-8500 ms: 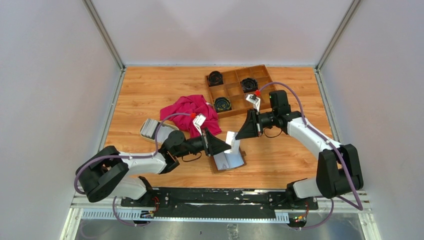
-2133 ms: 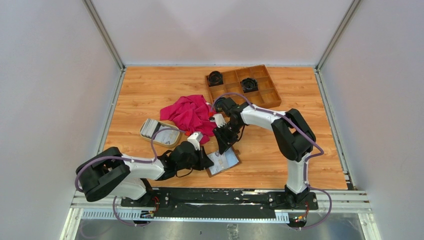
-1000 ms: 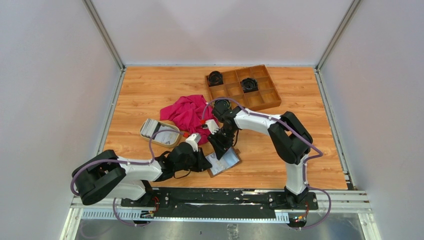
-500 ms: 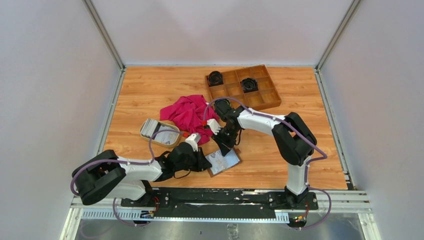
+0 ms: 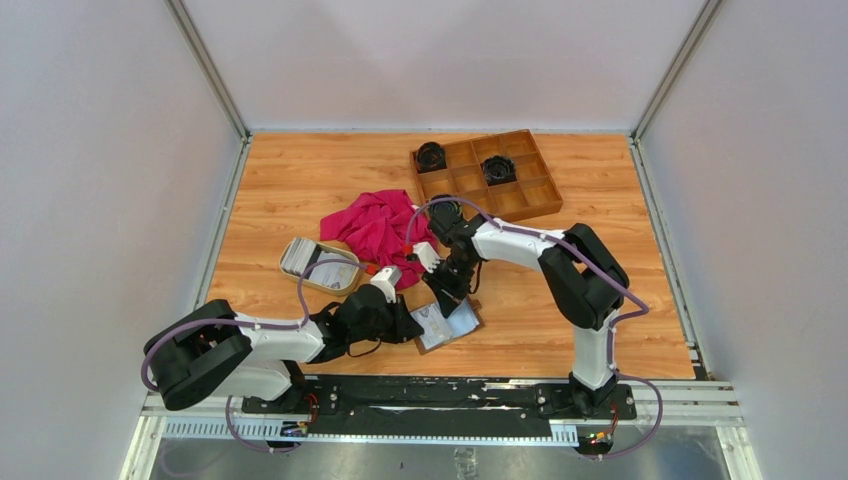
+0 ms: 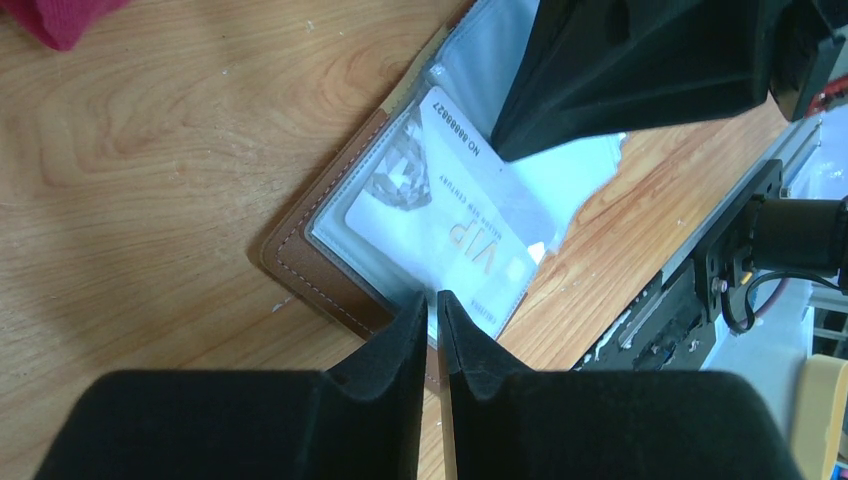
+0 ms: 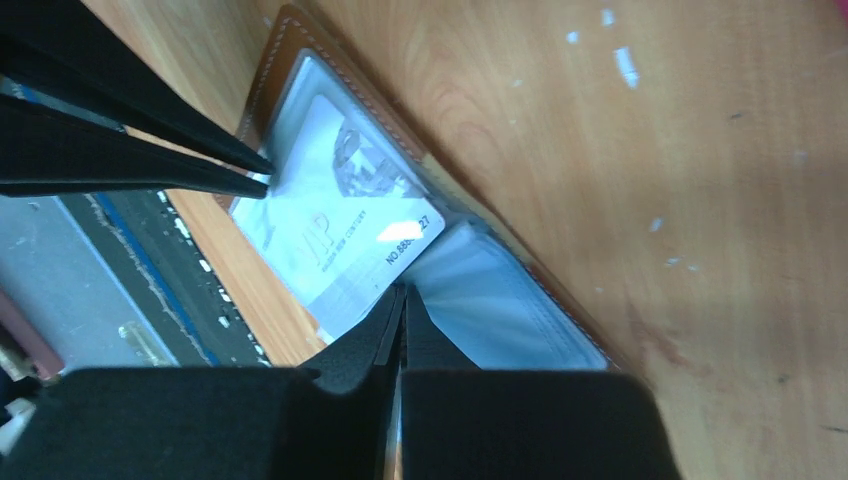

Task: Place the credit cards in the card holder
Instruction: Insert the credit card into the card holder, then pick up the credit card from the storage box.

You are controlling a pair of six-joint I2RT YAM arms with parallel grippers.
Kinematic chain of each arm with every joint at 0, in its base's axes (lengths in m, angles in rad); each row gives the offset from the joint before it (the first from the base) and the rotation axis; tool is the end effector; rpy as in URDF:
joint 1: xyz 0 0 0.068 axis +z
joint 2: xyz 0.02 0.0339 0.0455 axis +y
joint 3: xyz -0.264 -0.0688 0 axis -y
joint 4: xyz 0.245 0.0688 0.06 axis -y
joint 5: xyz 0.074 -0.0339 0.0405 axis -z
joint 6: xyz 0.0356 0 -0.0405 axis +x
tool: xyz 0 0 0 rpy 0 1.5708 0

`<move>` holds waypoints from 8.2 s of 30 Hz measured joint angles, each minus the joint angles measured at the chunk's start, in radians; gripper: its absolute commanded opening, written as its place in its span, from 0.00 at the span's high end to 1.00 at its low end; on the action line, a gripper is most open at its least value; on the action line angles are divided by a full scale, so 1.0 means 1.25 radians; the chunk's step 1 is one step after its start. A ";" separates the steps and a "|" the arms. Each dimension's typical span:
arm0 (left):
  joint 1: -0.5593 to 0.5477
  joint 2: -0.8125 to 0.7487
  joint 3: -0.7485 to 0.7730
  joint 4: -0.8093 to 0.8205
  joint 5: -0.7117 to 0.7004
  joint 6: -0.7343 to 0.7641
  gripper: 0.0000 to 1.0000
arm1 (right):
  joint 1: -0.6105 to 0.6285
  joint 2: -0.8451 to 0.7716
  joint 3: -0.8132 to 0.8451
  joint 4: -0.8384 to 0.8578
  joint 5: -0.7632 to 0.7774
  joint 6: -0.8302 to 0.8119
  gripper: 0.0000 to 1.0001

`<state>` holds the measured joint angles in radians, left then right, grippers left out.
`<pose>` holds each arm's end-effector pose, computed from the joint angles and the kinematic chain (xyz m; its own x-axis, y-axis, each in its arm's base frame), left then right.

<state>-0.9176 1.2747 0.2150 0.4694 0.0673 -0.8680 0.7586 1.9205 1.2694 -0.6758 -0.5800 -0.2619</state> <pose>0.1234 -0.1651 0.1207 -0.8491 -0.1431 -0.5084 0.2760 0.7005 -0.6581 0.2528 0.2665 0.1601 -0.5064 -0.7784 -0.3709 -0.8309 0.3256 0.4511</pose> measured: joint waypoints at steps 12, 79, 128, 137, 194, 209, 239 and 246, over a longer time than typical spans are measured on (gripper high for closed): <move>0.000 -0.001 0.000 0.001 0.000 0.000 0.83 | 0.045 0.020 -0.008 0.005 -0.090 0.064 1.00; 0.043 -0.206 -0.026 -0.121 0.065 0.058 0.63 | -0.093 -0.128 0.023 -0.150 -0.113 -0.244 0.96; 0.587 -0.388 0.576 -0.840 -0.009 0.635 0.00 | -0.325 -0.660 -0.220 0.097 -0.332 -0.242 0.18; 0.612 -0.360 0.580 -0.849 -0.048 0.672 0.00 | -0.325 -0.681 -0.293 0.159 -0.345 -0.244 0.18; 0.686 0.050 0.523 -0.752 -0.119 0.882 0.22 | -0.310 -0.532 -0.264 0.127 -0.223 -0.274 0.21; 0.657 0.083 0.507 -0.728 -0.207 0.898 0.21 | -0.302 -0.532 -0.264 0.121 -0.224 -0.285 0.21; 0.653 0.077 0.507 -0.732 -0.279 0.861 0.36 | -0.297 -0.532 -0.264 0.107 -0.224 -0.294 0.21; 0.653 0.091 0.519 -0.747 -0.273 0.843 0.53 | -0.296 -0.532 -0.264 0.106 -0.225 -0.295 0.21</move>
<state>-0.1017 1.3888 0.8631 -0.4644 -0.2745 0.1856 0.3889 1.2560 0.9398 -0.5434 -0.8612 -0.6304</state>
